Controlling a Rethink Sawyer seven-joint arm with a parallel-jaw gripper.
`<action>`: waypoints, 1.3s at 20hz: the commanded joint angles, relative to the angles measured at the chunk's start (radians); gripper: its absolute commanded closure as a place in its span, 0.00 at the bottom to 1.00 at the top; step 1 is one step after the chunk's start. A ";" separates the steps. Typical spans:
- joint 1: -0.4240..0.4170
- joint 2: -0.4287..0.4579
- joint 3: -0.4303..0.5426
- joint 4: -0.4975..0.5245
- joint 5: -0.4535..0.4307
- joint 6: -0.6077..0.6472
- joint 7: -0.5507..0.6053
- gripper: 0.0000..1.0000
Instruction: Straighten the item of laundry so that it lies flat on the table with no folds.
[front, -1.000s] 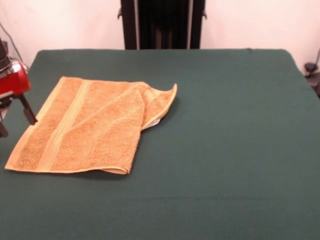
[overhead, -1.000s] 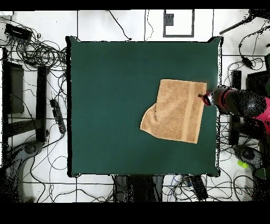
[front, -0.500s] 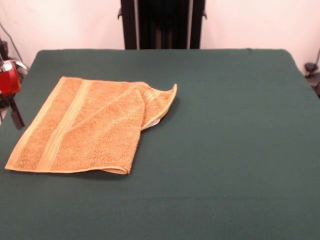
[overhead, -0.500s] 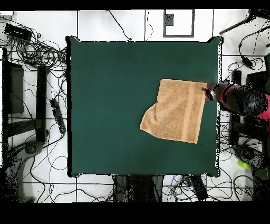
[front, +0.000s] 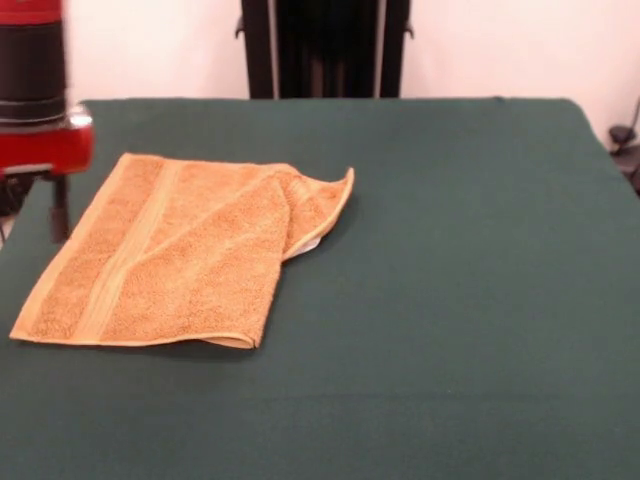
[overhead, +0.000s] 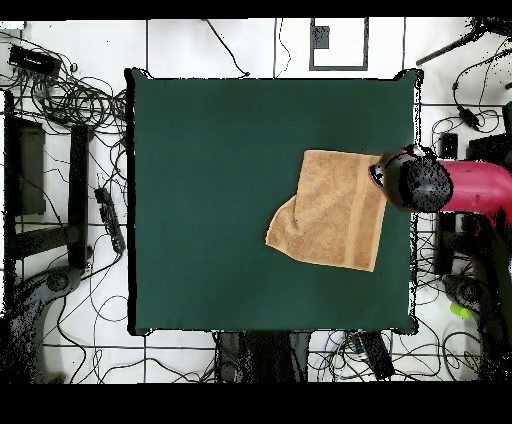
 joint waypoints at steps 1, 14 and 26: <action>0.326 -0.101 -0.329 0.146 -0.029 -0.069 0.791 0.00; 0.585 -0.030 -0.569 0.075 0.043 0.015 1.070 0.00; 0.629 -0.007 -0.612 0.166 0.184 -0.015 1.148 0.00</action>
